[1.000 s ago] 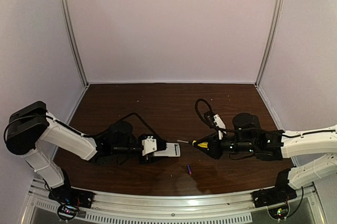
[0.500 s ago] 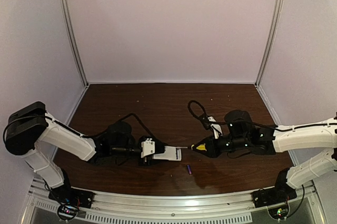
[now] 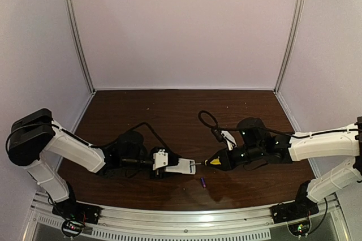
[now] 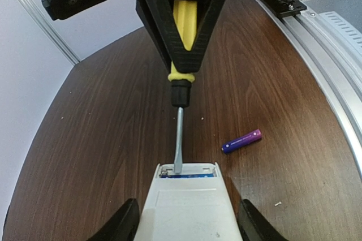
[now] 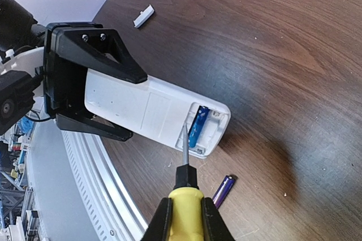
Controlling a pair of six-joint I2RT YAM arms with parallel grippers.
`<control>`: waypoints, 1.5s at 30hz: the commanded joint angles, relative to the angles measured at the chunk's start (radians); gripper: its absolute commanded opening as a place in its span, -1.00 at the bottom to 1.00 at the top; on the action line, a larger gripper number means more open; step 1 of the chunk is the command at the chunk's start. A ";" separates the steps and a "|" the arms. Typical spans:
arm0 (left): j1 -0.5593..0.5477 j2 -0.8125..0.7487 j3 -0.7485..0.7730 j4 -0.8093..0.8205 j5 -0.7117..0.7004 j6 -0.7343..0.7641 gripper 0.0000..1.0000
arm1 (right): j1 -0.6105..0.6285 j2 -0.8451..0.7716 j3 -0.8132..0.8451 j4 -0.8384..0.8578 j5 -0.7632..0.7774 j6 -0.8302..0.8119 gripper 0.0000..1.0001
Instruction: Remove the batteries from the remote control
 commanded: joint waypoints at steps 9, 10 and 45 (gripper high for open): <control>0.008 0.027 0.029 0.016 0.002 0.000 -1.00 | -0.037 0.044 -0.035 0.063 0.006 0.022 -1.00; 0.007 0.034 0.034 0.010 -0.001 0.002 -1.00 | -0.042 0.051 -0.041 0.077 0.003 0.024 -1.00; 0.022 0.101 0.067 0.012 0.044 -0.008 -1.00 | -0.176 0.317 -0.137 0.545 -0.313 0.079 -1.00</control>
